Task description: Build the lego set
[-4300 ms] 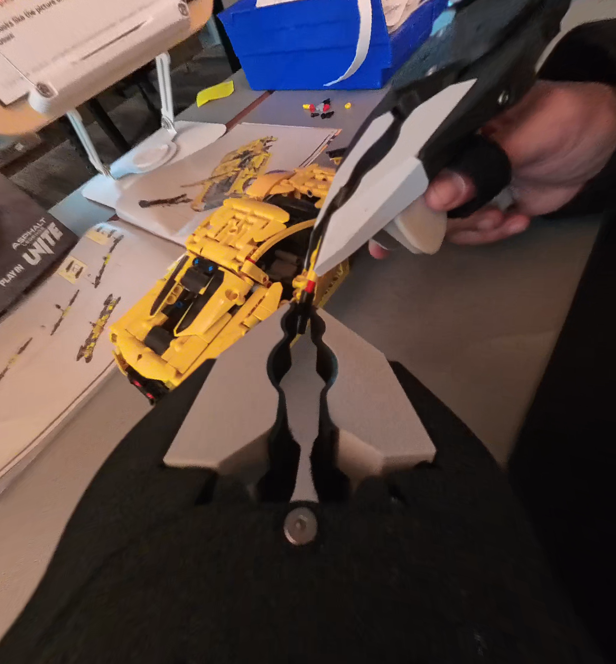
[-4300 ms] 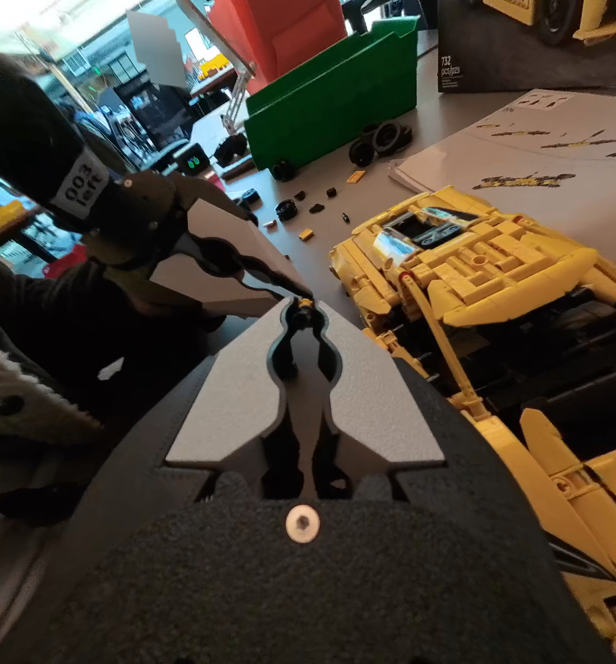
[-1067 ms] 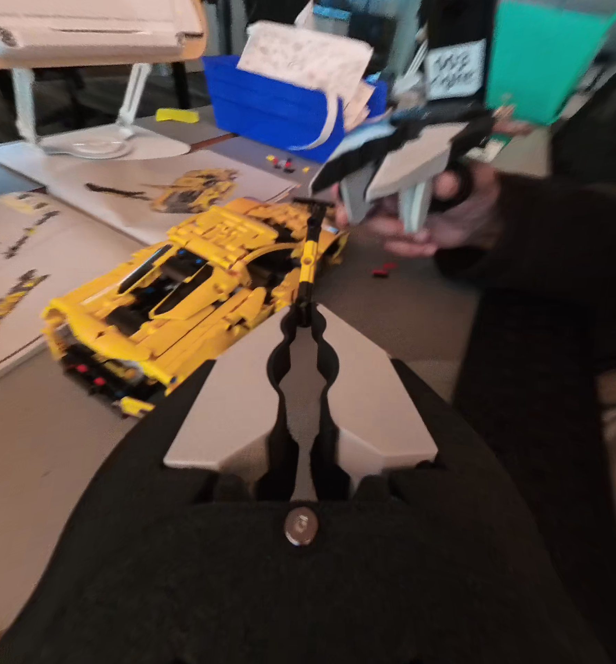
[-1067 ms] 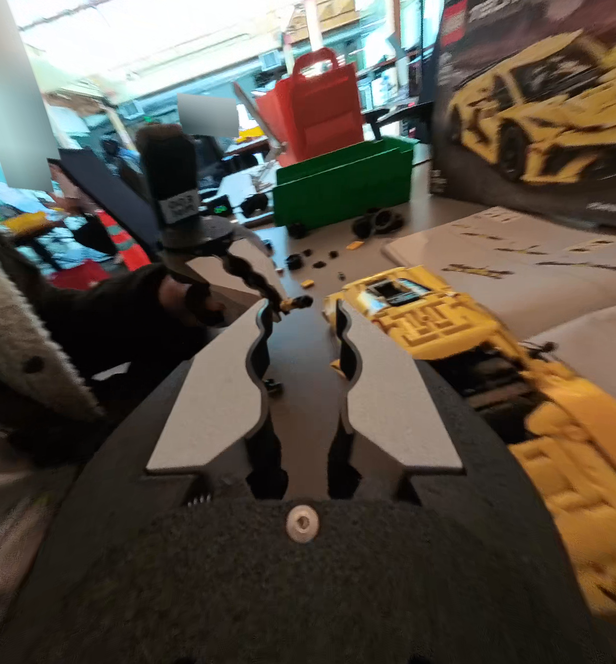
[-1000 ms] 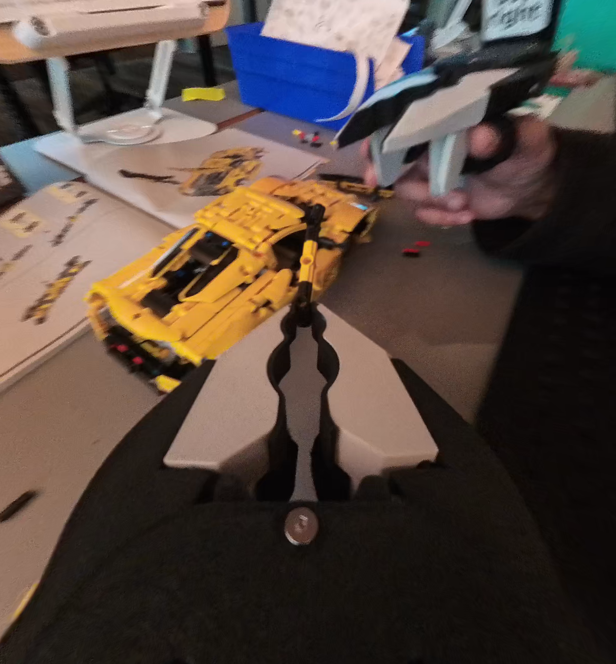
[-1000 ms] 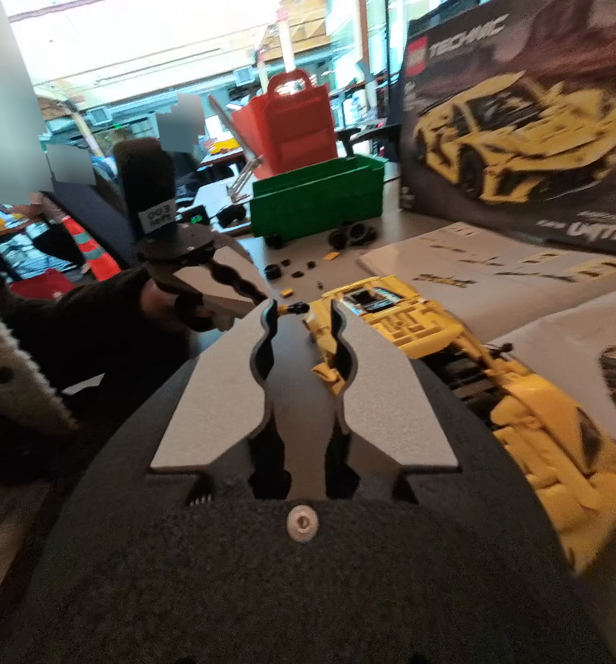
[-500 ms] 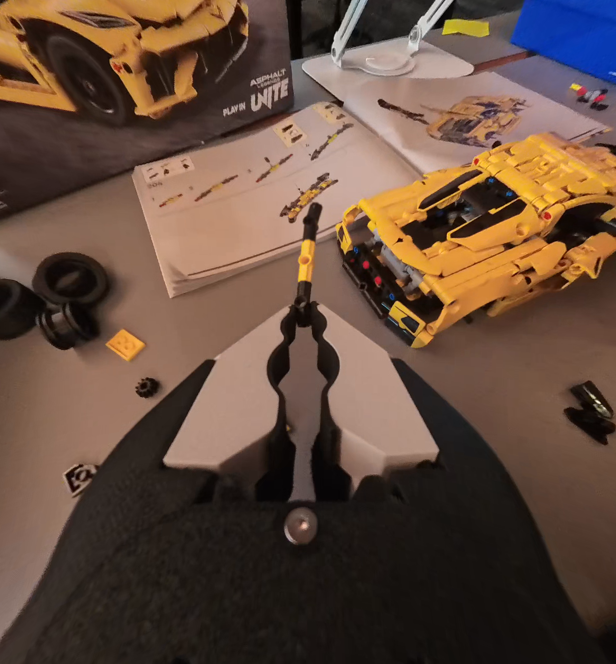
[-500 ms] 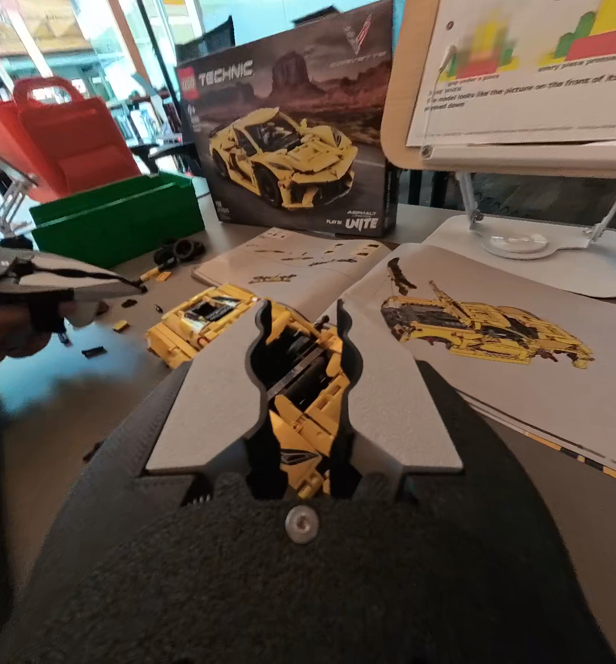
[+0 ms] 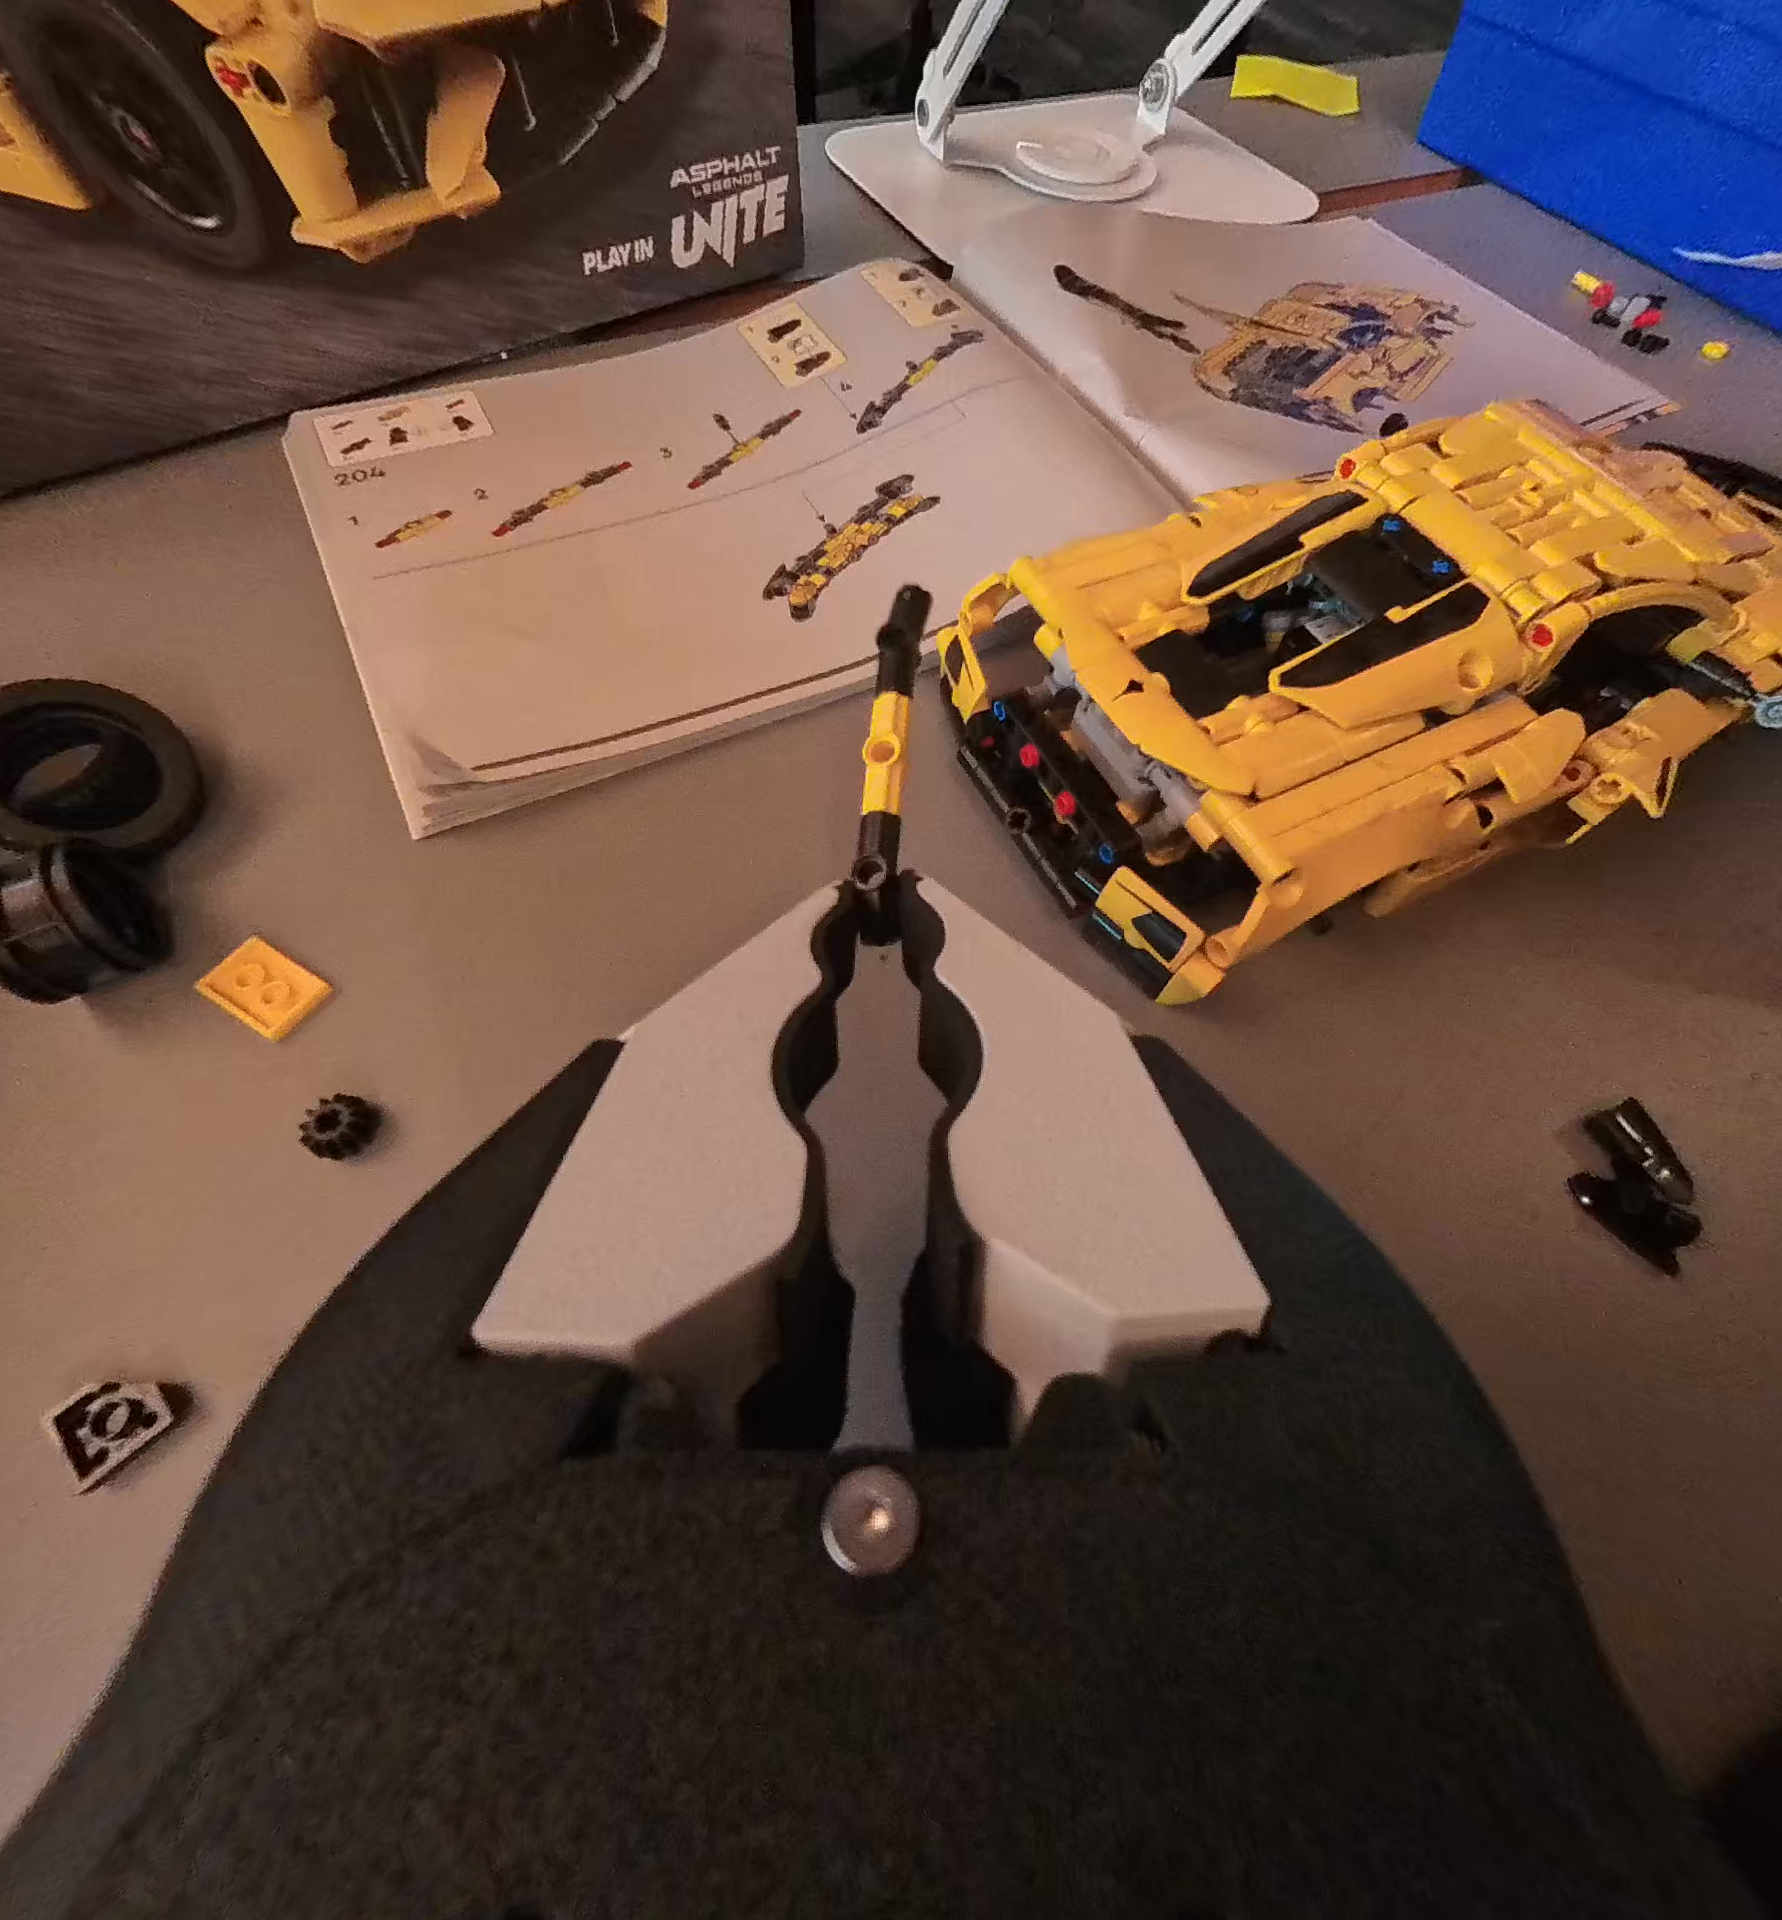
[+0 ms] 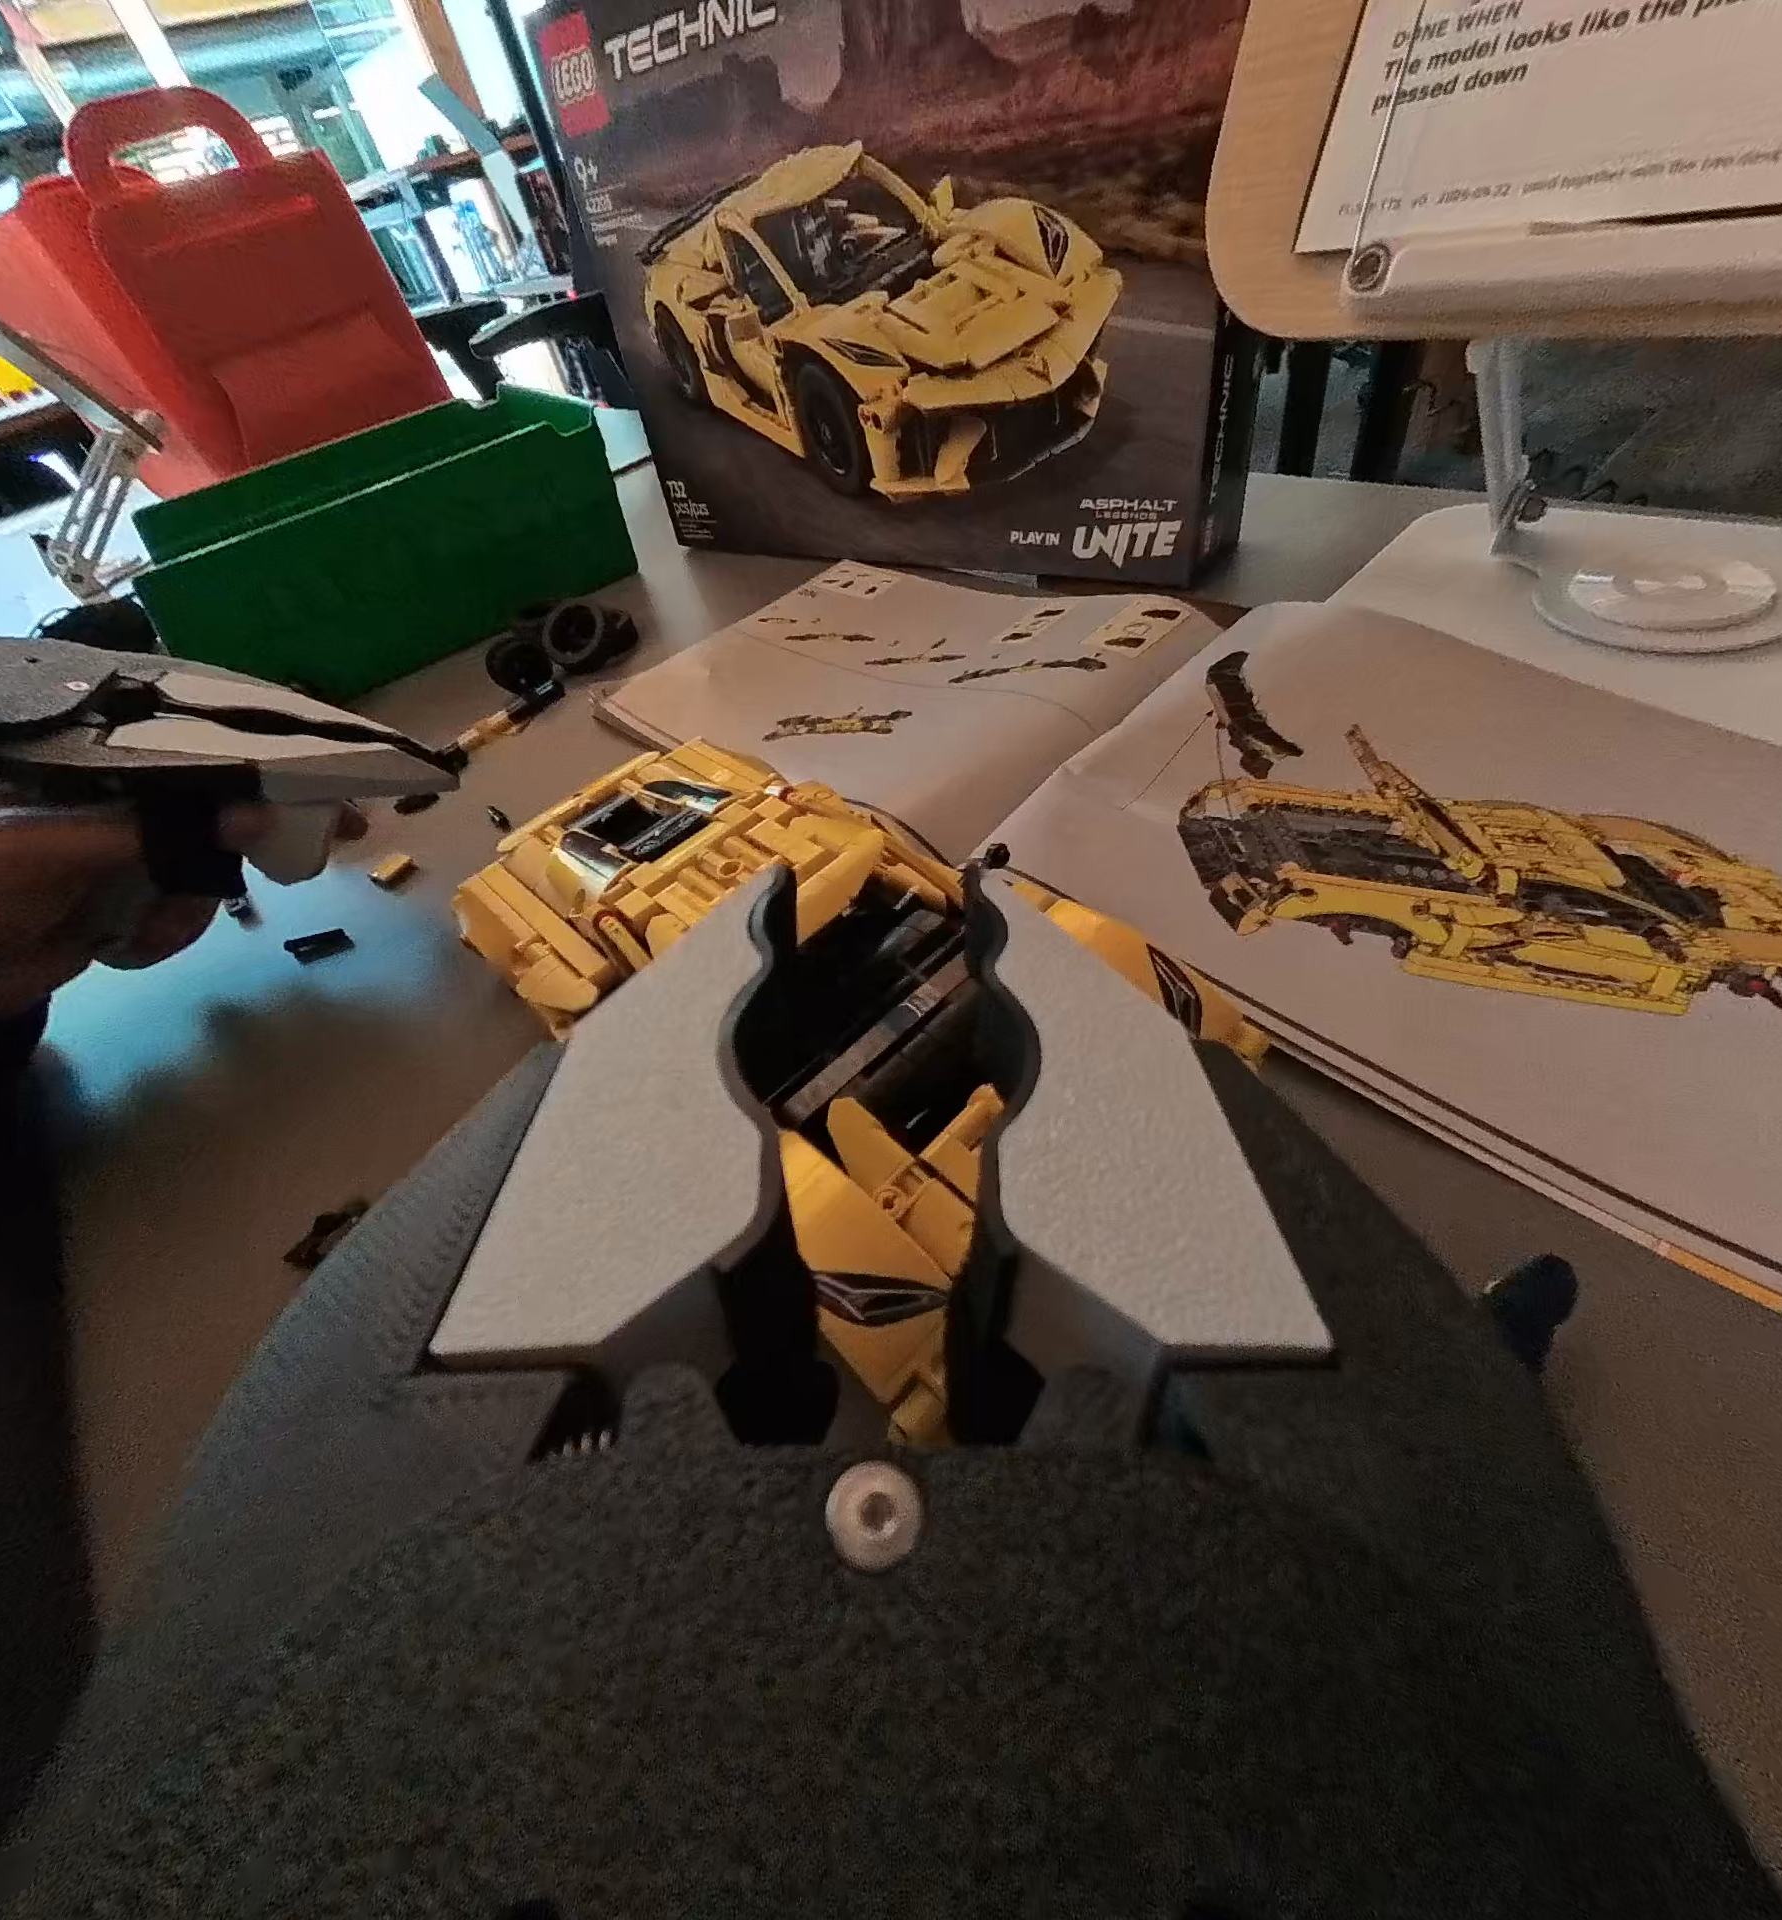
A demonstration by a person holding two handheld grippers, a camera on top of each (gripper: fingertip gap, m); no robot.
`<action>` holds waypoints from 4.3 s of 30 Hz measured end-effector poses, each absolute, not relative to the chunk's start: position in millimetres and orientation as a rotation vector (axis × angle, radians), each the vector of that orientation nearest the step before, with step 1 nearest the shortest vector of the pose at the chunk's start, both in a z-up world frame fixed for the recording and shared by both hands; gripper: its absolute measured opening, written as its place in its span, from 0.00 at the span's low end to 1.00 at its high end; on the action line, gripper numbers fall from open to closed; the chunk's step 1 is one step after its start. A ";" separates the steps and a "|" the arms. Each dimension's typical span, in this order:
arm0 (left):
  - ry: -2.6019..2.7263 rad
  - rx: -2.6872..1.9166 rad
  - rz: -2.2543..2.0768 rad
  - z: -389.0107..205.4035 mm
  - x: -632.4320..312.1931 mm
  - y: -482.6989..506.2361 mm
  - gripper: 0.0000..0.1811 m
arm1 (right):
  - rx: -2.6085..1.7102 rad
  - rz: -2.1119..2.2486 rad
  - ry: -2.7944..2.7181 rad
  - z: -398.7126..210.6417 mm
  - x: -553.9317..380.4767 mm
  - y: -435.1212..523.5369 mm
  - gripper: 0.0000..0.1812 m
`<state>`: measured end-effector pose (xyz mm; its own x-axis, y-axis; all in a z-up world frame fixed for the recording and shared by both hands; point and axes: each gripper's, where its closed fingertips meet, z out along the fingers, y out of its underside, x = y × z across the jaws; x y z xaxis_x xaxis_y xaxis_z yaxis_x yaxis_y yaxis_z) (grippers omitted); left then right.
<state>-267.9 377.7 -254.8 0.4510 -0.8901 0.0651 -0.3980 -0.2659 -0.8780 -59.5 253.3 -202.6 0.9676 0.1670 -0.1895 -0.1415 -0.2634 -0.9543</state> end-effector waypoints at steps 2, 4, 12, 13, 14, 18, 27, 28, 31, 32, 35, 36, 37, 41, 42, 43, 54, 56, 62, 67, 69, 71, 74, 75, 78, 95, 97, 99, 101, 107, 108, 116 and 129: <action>1.088 -1.837 -0.756 -251.5 -265.9 376.3 0.04 | -1.811 0.311 -0.015 -202.2 -59.5 253.4 0.17; 1.103 -1.775 -0.838 -240.9 -259.8 367.6 0.04 | -1.793 0.348 -0.038 -198.8 -65.0 252.4 0.17; 1.477 -1.256 -1.290 -192.1 -230.1 250.4 0.04 | -1.625 0.858 -0.462 -171.9 -168.4 218.8 0.21; 1.528 -1.234 -1.288 -196.1 -229.1 240.7 0.04 | -1.654 0.839 -0.481 -177.4 -172.9 219.4 0.20; 1.576 -1.228 -1.282 -201.6 -228.2 233.3 0.04 | -1.666 0.821 -0.507 -181.4 -177.0 219.0 0.18; 1.680 -1.222 -1.270 -214.7 -227.6 215.8 0.04 | -1.698 0.879 -0.607 -190.2 -197.3 207.8 0.15; 1.670 -1.255 -1.309 -212.2 -224.7 203.9 0.04 | -1.677 0.862 -0.631 -186.2 -202.4 202.0 0.04; 1.665 -1.260 -1.296 -212.6 -223.6 204.5 0.04 | -1.673 0.861 -0.619 -185.3 -201.8 202.8 0.04; 1.686 -1.261 -1.274 -216.4 -221.5 201.3 0.04 | -1.710 0.896 -0.620 -191.8 -206.8 202.3 0.05; 1.697 -1.254 -1.267 -217.4 -220.8 199.0 0.04 | -1.725 0.903 -0.632 -195.2 -210.1 201.7 0.05; 1.725 -1.234 -1.266 -219.1 -217.7 189.1 0.04 | -1.767 0.912 -0.688 -206.5 -222.4 198.5 0.04; 1.728 -1.237 -1.267 -219.6 -216.8 187.4 0.04 | -1.773 0.914 -0.694 -208.1 -224.7 197.9 0.04; 1.722 -1.239 -1.270 -219.2 -216.2 187.0 0.04 | -1.774 0.916 -0.694 -208.4 -224.5 197.8 0.04; 1.692 -1.242 -1.326 -213.3 -215.8 185.7 0.04 | -1.744 0.933 -0.684 -203.6 -223.9 197.4 0.05; 1.696 -1.245 -1.328 -214.0 -216.0 185.7 0.04 | -1.754 0.929 -0.691 -205.8 -224.5 197.0 0.05; 1.698 -1.247 -1.334 -214.3 -216.2 185.1 0.04 | -1.764 0.941 -0.698 -207.3 -226.0 195.5 0.04; 1.567 -1.237 -1.350 -197.8 -217.5 199.7 0.00 | -1.699 0.813 -0.578 -171.0 -171.2 193.0 0.04; 1.542 -1.268 -1.397 -196.9 -218.1 203.9 0.01 | -1.753 0.737 -0.424 -167.4 -122.4 188.7 0.04; 1.743 -1.352 -1.355 -231.3 -194.1 179.2 0.14 | -2.299 0.592 -0.332 -255.2 -76.2 111.5 0.04; 1.911 -1.270 -1.262 -243.2 -177.1 147.8 0.14 | -2.139 0.665 -0.452 -258.7 -130.7 119.5 0.04; 1.899 -1.252 -1.339 -238.1 -173.1 133.7 0.14 | -1.977 0.746 -0.449 -235.0 -153.0 134.7 0.04; 1.808 -1.248 -1.441 -224.5 -171.2 129.9 0.14 | -1.880 0.877 -0.454 -216.7 -171.6 141.2 0.04; 1.679 -1.243 -1.503 -206.7 -174.3 138.5 0.10 | -1.886 0.863 -0.507 -219.8 -181.4 148.3 0.04; 1.676 -1.235 -1.521 -205.0 -176.5 138.0 0.08 | -1.881 0.866 -0.510 -219.5 -183.3 149.1 0.04; 1.677 -1.228 -1.546 -204.0 -179.3 135.7 0.01 | -1.867 0.902 -0.487 -217.9 -183.8 149.2 0.04; 1.557 -1.464 -1.730 -206.4 -188.4 162.5 0.04 | -1.652 0.650 -0.515 -187.5 -166.6 152.3 0.19; 1.619 -1.525 -1.739 -217.4 -192.8 161.5 0.04 | -1.666 0.448 -0.657 -194.6 -166.9 149.6 0.19; 1.668 -1.552 -1.735 -223.9 -195.6 158.5 0.04 | -1.716 0.303 -0.823 -209.0 -173.4 146.0 0.18; 1.691 -1.572 -1.740 -227.1 -196.8 156.3 0.04 | -1.760 0.171 -0.937 -221.1 -175.6 146.4 0.17; 1.625 -1.601 -1.780 -221.7 -196.2 160.0 0.04 | -1.751 -0.050 -1.065 -231.0 -174.8 155.0 0.05; 1.564 -1.596 -1.820 -215.8 -194.7 163.2 0.04 | -1.757 -0.025 -1.040 -229.5 -175.4 157.0 0.04; 1.438 -1.627 -2.024 -205.5 -190.2 158.8 0.13 | -1.676 -0.043 -0.954 -219.0 -193.8 173.4 0.04; 1.355 -1.697 -2.090 -206.3 -193.1 170.3 0.04 | -1.701 0.038 -0.804 -209.4 -183.4 169.0 0.10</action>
